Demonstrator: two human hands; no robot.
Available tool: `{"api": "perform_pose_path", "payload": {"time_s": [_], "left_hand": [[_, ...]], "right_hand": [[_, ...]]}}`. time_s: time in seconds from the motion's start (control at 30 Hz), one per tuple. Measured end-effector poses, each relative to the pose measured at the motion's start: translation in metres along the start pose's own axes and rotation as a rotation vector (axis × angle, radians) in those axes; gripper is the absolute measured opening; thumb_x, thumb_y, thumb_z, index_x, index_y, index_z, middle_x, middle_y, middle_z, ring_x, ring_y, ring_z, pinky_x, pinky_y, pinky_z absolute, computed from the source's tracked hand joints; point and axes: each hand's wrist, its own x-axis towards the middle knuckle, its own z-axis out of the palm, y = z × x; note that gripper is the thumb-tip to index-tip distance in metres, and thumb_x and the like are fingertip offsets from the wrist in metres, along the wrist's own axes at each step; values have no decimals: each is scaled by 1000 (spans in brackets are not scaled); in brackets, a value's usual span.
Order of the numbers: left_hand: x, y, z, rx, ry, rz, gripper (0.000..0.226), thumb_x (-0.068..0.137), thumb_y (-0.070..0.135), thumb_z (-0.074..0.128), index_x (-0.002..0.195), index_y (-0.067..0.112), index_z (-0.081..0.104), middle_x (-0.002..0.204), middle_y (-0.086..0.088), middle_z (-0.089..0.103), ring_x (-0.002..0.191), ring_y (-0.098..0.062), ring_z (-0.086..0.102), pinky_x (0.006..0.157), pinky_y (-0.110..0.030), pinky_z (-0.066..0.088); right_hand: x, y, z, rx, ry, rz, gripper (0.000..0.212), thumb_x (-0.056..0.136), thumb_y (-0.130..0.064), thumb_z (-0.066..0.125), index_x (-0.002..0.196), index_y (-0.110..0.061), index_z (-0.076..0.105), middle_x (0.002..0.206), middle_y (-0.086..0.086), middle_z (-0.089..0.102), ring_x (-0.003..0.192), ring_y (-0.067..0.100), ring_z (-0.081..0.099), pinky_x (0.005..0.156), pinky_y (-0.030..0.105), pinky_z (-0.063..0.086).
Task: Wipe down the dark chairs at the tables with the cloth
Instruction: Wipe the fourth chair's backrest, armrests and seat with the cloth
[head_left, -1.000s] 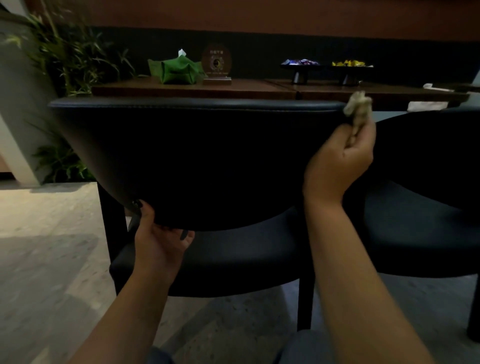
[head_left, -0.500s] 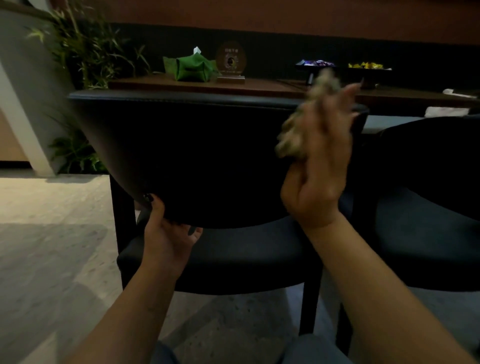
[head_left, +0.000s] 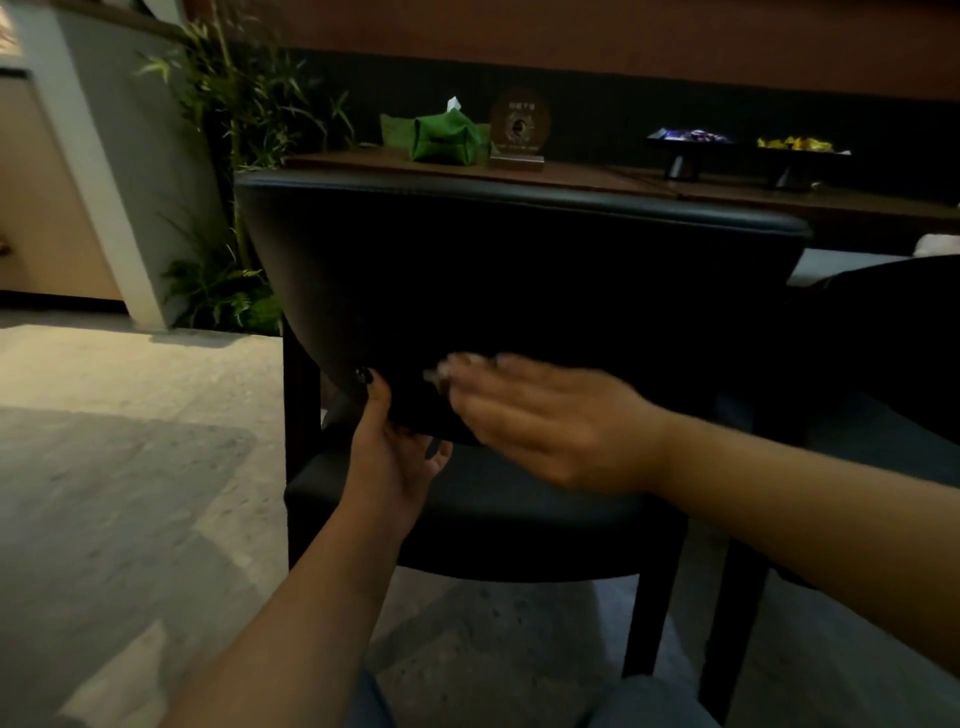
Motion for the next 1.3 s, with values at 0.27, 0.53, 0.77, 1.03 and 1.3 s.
{"api": "perform_pose_path", "payload": {"time_s": [0.27, 0.53, 0.77, 1.03, 1.3], "left_hand": [[1, 1, 0, -18, 53, -28, 49, 73, 65, 57, 106, 32, 73, 115, 6, 71, 115, -16, 61, 103, -44, 34], [-2, 0, -10, -81, -113, -75, 58, 83, 63, 45, 122, 26, 64, 130, -1, 64, 130, -22, 51, 117, -49, 22], [6, -3, -5, -52, -29, -70, 68, 71, 67, 52, 130, 33, 55, 122, 11, 67, 124, -15, 52, 102, -37, 24], [3, 0, -21, -310, -67, -106, 66, 97, 62, 29, 102, 17, 77, 107, -4, 73, 101, -19, 69, 80, -28, 56], [12, -3, -17, -219, 61, -120, 51, 94, 63, 37, 100, 22, 65, 97, 2, 67, 104, -19, 59, 95, -37, 32]], "right_hand": [[41, 27, -21, -35, 126, 112, 26, 97, -3, 49, 117, 3, 64, 127, 21, 60, 129, 36, 47, 114, 44, 24], [21, -23, 0, -126, -389, -167, 22, 88, -23, 61, 104, -16, 75, 125, 4, 65, 127, 23, 51, 111, 38, 34], [83, 28, -21, -79, 125, 179, 30, 99, -3, 41, 119, 6, 61, 127, 24, 58, 128, 40, 46, 113, 47, 25], [58, -39, 8, -275, -518, -214, 36, 97, -15, 41, 127, -8, 60, 138, 14, 53, 135, 33, 39, 113, 47, 17], [105, 20, -16, -114, 162, 301, 32, 101, -7, 40, 122, 7, 59, 129, 25, 57, 127, 40, 48, 110, 48, 33]]}}
